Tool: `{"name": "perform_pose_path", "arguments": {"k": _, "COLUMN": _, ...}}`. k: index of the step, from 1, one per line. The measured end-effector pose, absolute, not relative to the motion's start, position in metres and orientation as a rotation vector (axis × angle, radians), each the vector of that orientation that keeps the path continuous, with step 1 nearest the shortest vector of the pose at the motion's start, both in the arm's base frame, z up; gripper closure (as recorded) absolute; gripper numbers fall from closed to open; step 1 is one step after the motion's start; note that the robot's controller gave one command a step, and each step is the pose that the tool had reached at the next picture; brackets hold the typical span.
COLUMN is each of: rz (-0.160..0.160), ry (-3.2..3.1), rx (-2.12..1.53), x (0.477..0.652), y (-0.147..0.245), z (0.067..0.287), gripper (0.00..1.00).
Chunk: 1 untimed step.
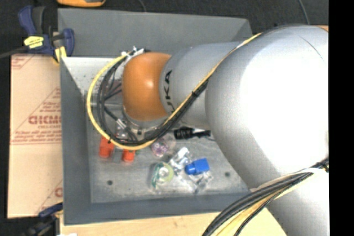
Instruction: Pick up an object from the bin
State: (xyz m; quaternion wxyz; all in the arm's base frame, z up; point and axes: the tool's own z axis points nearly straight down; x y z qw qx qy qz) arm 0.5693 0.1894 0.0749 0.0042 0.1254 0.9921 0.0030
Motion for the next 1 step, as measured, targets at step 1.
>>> {"name": "perform_pose_path", "arguments": {"k": 1, "rz": 0.007, "ry": 3.112, "rx": 0.335, "x": 0.5896, "y": 0.1903, "z": 0.2156, "gripper": 1.0}}
